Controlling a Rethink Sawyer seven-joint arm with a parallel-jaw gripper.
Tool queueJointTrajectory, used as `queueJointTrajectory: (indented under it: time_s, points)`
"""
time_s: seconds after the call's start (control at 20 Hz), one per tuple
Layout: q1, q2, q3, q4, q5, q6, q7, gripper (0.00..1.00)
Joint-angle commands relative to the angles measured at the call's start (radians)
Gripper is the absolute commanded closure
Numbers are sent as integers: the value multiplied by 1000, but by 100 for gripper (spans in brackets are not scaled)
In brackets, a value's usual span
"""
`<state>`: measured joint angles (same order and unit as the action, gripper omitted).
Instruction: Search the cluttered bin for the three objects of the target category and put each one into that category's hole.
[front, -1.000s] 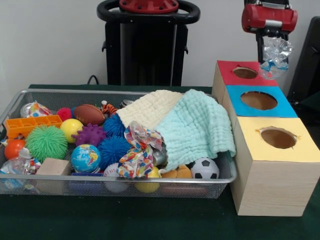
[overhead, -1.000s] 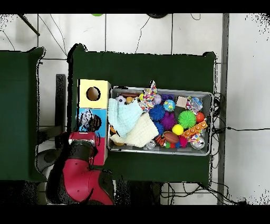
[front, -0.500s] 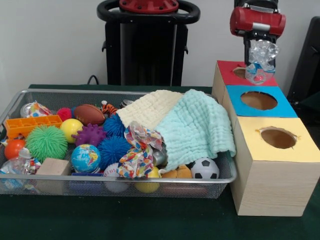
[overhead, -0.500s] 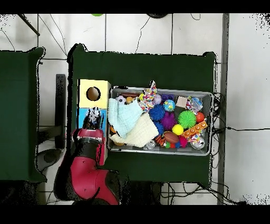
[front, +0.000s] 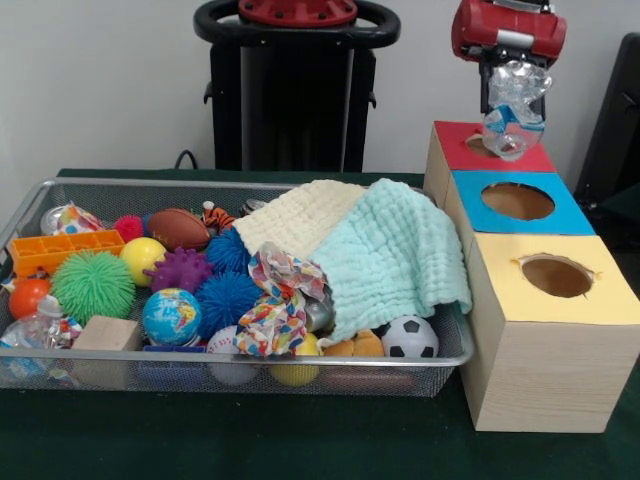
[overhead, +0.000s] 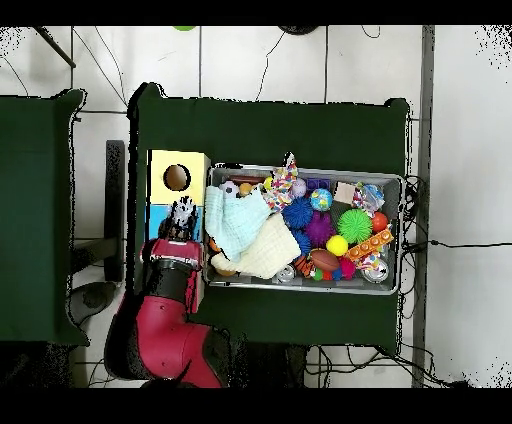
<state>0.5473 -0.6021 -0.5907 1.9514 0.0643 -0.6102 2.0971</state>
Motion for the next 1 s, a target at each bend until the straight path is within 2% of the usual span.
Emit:
queueJointTrajectory:
  time_s: [0.05, 0.6, 1.0]
  points:
    - [18, 67, 26, -13, 97, -97, 99, 100]
    - [62, 153, 49, -15, 204, -153, 123, 100]
    - [67, 191, 48, -16, 222, -169, 125, 100]
